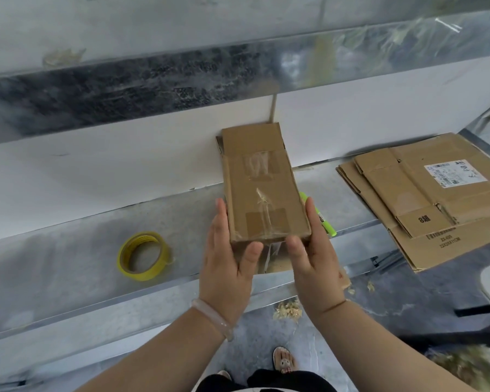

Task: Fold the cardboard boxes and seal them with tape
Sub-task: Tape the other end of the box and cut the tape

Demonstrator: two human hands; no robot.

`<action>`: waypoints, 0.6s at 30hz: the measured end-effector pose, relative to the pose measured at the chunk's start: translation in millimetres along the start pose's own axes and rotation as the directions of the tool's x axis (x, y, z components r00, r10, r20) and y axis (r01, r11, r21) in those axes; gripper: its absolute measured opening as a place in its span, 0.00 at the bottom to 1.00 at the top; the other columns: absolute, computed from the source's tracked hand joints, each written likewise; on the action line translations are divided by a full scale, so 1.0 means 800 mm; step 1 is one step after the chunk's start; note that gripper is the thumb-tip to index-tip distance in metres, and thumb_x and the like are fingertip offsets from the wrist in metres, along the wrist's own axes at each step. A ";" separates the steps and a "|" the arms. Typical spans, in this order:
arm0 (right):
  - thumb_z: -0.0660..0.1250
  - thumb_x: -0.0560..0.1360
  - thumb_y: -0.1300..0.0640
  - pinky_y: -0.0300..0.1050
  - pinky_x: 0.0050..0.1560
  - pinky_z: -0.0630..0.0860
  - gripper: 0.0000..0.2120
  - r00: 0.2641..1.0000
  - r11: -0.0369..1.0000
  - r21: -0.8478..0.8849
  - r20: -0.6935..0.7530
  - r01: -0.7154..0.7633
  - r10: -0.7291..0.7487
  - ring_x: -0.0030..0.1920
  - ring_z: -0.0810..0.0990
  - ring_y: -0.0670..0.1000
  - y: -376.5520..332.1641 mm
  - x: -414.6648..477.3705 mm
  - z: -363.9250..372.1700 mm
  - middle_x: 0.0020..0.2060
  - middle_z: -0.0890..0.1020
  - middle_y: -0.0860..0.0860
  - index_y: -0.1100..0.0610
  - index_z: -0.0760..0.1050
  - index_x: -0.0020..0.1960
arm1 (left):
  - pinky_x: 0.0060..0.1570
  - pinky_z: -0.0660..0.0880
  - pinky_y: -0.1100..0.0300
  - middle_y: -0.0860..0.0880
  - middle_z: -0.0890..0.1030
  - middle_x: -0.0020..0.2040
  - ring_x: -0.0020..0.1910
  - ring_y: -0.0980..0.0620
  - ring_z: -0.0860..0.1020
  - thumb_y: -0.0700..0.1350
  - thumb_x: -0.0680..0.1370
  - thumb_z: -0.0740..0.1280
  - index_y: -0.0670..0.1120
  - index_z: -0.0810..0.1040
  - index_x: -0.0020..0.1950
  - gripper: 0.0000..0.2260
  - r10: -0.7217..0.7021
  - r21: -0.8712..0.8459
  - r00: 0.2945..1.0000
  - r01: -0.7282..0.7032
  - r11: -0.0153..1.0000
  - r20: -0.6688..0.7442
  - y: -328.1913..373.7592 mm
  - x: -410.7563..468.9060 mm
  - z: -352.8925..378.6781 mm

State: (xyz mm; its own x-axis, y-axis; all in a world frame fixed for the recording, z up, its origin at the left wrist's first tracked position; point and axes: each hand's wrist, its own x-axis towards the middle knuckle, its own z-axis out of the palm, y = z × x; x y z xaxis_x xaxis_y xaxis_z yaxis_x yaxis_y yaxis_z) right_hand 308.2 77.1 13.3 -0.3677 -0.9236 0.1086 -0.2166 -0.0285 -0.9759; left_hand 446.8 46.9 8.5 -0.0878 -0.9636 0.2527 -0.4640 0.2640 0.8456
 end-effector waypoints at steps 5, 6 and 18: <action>0.66 0.70 0.36 0.33 0.59 0.72 0.34 0.999 0.992 -0.122 -0.010 0.034 -0.035 0.63 0.73 0.37 0.013 0.008 0.000 0.59 0.72 0.27 0.31 0.54 0.71 | 0.63 0.69 0.66 0.51 0.67 0.72 0.70 0.58 0.67 0.68 0.76 0.55 0.60 0.46 0.77 0.33 0.044 0.021 0.999 -0.044 0.999 -0.002 -0.013 0.004 0.002; 0.65 0.71 0.36 0.33 0.59 0.72 0.33 0.999 0.994 -0.104 0.004 0.040 -0.040 0.62 0.73 0.37 0.015 0.007 -0.002 0.59 0.72 0.27 0.34 0.55 0.73 | 0.63 0.70 0.65 0.48 0.68 0.72 0.69 0.55 0.69 0.67 0.78 0.53 0.57 0.48 0.77 0.32 0.041 0.025 0.999 -0.041 0.999 0.000 -0.016 0.003 0.002; 0.49 0.83 0.47 0.13 0.51 0.59 0.23 0.954 0.955 0.101 0.151 -0.277 0.261 0.58 0.65 0.22 -0.013 0.002 -0.007 0.70 0.65 0.33 0.41 0.54 0.78 | 0.54 0.59 0.85 0.63 0.59 0.74 0.60 0.82 0.61 0.61 0.76 0.50 0.58 0.52 0.77 0.29 -0.362 -0.401 0.917 0.399 0.825 0.168 0.024 -0.005 0.006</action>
State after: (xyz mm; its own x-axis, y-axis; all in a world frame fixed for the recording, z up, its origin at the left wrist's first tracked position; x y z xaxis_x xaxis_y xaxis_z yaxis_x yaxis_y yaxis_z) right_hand 304.6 78.1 24.3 -0.2705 -0.9458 -0.1796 -0.0135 0.1902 -0.9816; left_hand 434.2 55.9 21.7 -0.0609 -0.9863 -0.1531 -0.0645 -0.1492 0.9867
